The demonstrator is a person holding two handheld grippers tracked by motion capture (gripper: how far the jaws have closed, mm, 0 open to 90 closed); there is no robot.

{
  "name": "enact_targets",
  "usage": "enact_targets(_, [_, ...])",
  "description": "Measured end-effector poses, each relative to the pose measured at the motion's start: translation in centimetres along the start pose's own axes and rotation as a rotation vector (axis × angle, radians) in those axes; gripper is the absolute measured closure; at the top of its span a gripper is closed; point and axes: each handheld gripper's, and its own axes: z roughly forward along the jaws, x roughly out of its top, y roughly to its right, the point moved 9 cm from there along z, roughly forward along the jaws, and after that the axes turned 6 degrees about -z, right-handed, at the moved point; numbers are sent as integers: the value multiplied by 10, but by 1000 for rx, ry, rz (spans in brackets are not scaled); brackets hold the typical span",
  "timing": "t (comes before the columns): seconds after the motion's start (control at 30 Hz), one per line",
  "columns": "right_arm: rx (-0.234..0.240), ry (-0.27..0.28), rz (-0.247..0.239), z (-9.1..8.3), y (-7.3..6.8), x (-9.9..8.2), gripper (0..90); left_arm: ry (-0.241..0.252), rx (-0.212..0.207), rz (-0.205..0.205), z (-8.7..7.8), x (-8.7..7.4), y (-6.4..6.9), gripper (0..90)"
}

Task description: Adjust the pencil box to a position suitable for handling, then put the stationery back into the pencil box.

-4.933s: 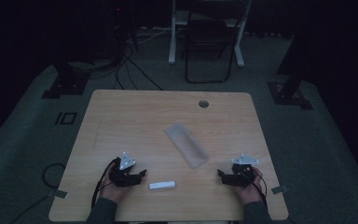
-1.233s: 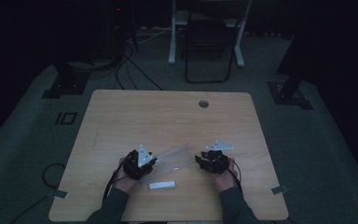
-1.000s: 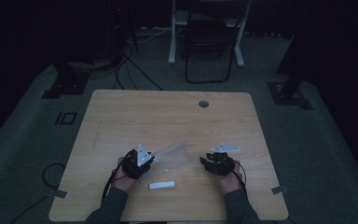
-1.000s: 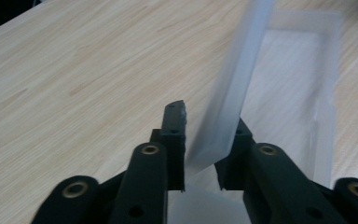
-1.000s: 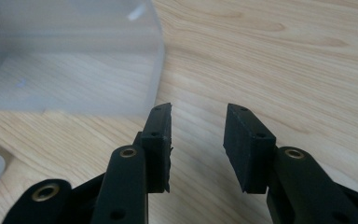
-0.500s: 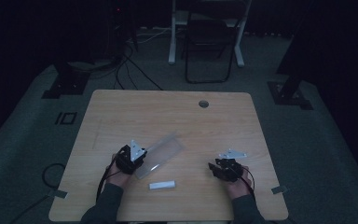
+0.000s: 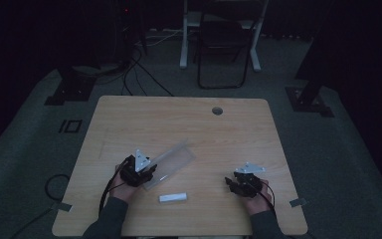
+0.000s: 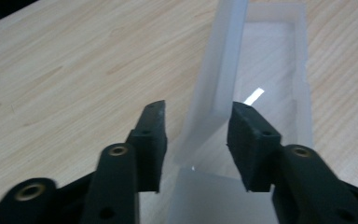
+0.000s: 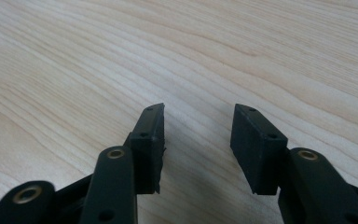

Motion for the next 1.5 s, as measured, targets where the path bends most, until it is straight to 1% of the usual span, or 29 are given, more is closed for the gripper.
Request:
enact_targets(0.13, [-3,7,-6,0,1,-1,498,11,-22,-13,-7,-3,3,479])
enact_targets(0.2, [-3,15,-12,0,2,-1,482,16,-48,-22,-10,-4,5,455])
enact_targets(0.23, [-3,16,-11,0,2,-2,480,21,-56,-19,-12,-5,5,451])
enact_targets(0.33, [-3,19,-7,0,3,-2,459,32,-68,-22,-17,-5,7,413])
enact_targets(0.43, [-3,22,-8,0,4,-2,448,38,-65,-28,-21,-5,7,374])
enact_targets(0.5, [-3,25,-9,0,4,-3,442,33,-70,-33,-23,-6,7,362])
enact_targets(0.57, [-2,27,-8,1,5,-3,433,33,-78,-32,-25,-6,7,354])
enact_targets(0.67, [0,32,-8,1,5,-3,425,39,-78,-32,-27,-5,8,344])
enact_targets(0.73, [0,34,-8,1,6,-3,418,37,-77,-26,-29,-5,9,337])
enact_targets(0.8, [-1,34,-9,1,7,-3,416,35,-87,-20,-30,-6,11,322])
enact_targets(0.83, [-1,34,-8,1,7,-3,414,32,-84,-17,-30,-6,12,312])
enact_targets(0.9, [-1,37,-8,1,7,-3,410,31,-92,-6,-31,-6,14,310])
enact_targets(1.03, [-1,41,-9,1,8,-4,403,32,-91,-3,-32,-6,17,303])
enact_targets(1.13, [-1,43,-11,1,9,-4,396,52,-103,-3,-35,-4,19,315])
enact_targets(1.27, [0,50,-11,1,11,-5,386,76,-124,-18,-39,-3,22,325])
enact_targets(1.33, [2,50,-13,1,11,-5,381,80,-124,-17,-41,-3,23,328])
enact_targets(1.5, [6,57,-18,1,13,-5,361,78,-134,-7,-43,-2,28,328])
